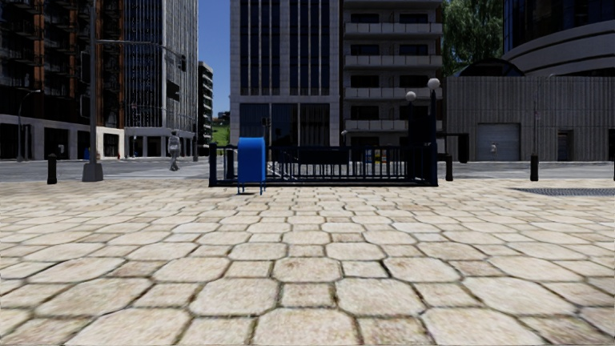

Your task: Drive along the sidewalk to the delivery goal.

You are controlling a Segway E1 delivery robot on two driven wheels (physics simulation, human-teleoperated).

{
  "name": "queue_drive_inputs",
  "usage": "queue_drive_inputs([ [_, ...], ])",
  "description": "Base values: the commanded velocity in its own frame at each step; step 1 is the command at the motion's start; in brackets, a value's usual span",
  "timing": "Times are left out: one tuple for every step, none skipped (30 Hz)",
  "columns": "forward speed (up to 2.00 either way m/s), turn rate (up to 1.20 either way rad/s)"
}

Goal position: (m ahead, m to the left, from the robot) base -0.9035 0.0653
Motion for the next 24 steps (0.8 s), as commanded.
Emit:
queue_drive_inputs([
  [0.0, 0.0],
  [0.0, 0.0],
  [0.0, 0.0],
  [0.0, 0.0],
  [0.0, 0.0],
  [0.0, 0.0],
  [0.0, 0.0],
  [0.0, 0.0],
  [0.0, 0.0],
  [0.0, 0.0],
  [0.0, 0.0],
  [0.0, 0.0],
  [0.0, 0.0],
  [0.0, 0.0],
  [0.0, 0.0],
  [0.0, 0.0],
  [0.0, 0.0],
  [0.0, 0.0],
  [0.0, 0.0],
  [0.0, 0.0],
  [0.0, 0.0],
  [0.0, 0.0],
  [0.0, 0.0],
  [0.0, 0.0],
])
